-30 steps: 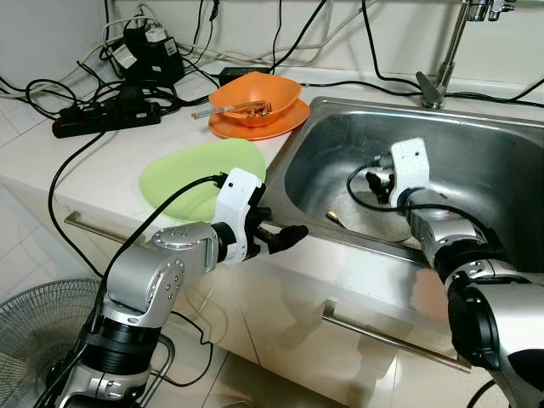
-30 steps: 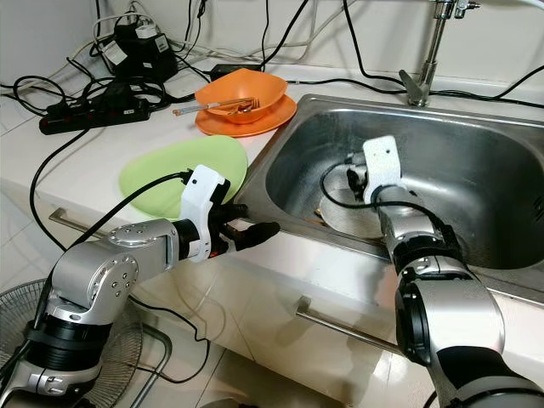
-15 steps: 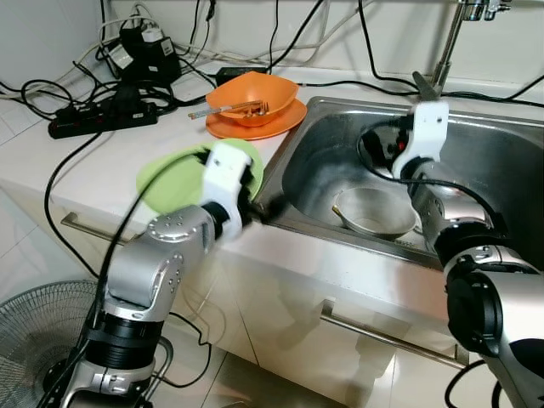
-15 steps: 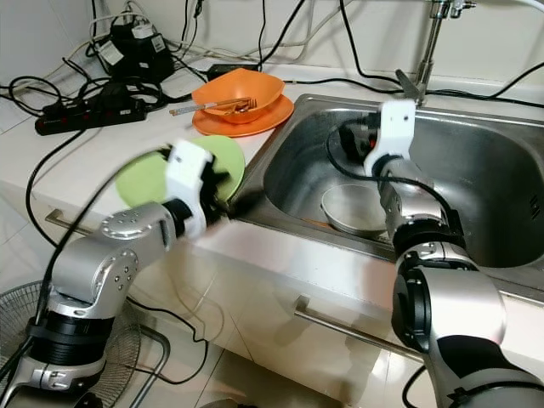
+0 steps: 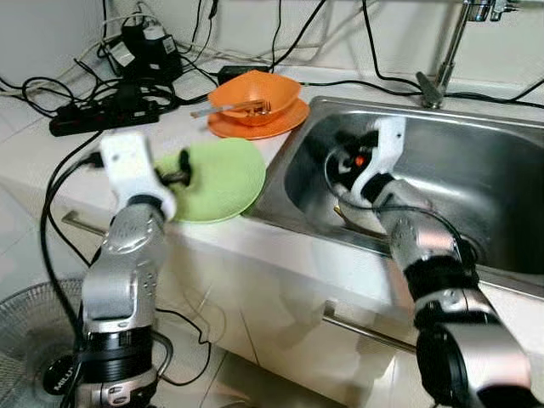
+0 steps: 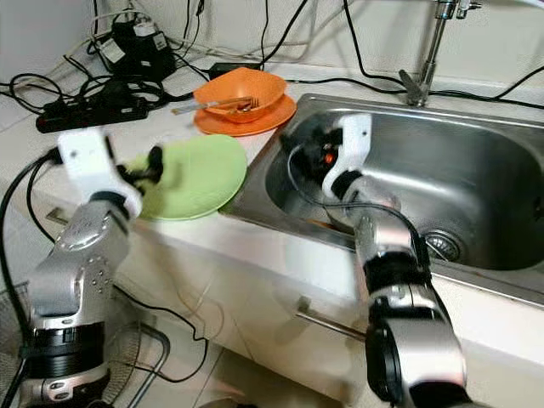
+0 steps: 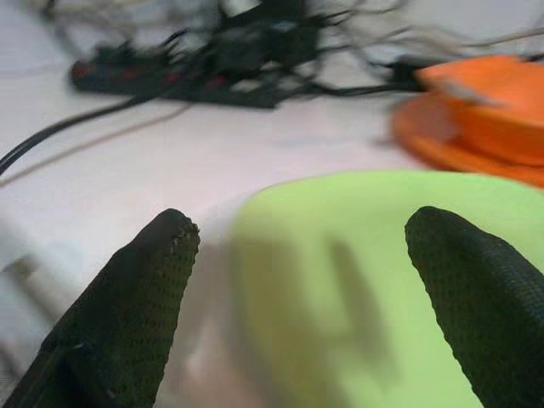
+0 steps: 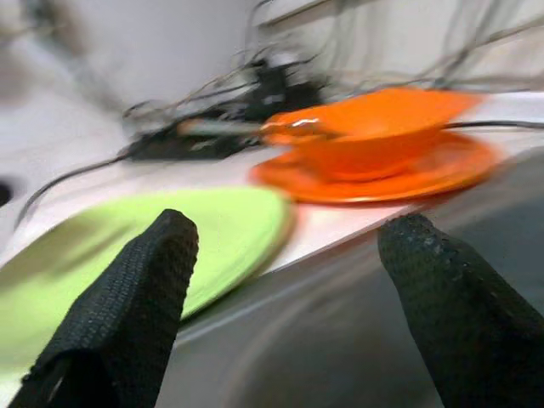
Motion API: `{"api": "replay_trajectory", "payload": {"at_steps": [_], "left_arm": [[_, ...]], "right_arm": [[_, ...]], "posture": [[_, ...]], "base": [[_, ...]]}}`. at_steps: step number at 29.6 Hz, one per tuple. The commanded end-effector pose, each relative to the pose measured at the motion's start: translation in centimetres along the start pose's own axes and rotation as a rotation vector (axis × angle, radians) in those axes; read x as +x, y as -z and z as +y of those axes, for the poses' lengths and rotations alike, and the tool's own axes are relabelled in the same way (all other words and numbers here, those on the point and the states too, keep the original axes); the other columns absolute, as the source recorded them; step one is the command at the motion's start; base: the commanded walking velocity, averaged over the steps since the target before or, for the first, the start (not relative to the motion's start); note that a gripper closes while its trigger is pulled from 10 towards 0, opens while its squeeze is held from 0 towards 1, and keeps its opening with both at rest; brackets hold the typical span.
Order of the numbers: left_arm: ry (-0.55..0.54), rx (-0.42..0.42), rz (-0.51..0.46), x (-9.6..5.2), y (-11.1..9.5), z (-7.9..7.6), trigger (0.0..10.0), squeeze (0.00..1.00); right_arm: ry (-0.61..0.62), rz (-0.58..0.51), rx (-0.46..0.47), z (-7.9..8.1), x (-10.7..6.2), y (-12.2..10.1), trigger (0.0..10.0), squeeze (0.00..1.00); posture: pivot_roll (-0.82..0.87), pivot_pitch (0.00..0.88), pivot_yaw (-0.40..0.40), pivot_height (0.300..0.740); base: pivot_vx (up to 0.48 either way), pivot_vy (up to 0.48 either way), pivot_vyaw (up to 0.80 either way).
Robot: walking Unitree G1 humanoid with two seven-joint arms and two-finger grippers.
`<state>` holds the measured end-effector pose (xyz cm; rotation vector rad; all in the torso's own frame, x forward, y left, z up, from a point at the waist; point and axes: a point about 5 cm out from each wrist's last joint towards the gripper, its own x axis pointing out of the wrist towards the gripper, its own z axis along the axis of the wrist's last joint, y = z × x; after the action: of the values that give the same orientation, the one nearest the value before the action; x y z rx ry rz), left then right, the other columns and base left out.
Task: Kitchen organization
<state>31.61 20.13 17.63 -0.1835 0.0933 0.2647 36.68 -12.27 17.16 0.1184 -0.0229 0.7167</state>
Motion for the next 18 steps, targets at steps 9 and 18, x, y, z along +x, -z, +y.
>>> {"api": "replay_trajectory", "payload": {"at_steps": [9, 18], "left_arm": [[-0.119, -0.190, 0.120, 1.8, 1.5, 3.4, 10.0, 0.00], [0.050, -0.279, 0.070, 2.6, -0.2, 1.1, 10.0, 0.00]], "right_arm": [[-0.096, 0.061, -0.062, 1.5, -1.9, -0.4, 10.0, 0.00], [-0.131, 0.079, -0.080, 2.7, -2.6, -0.6, 10.0, 0.00]], "posture": [[-0.03, 0.007, 0.122, 0.740], [-0.04, 0.012, 0.130, 0.740]], "base": [[0.000, 0.000, 0.00], [0.000, 0.000, 0.00]]}}
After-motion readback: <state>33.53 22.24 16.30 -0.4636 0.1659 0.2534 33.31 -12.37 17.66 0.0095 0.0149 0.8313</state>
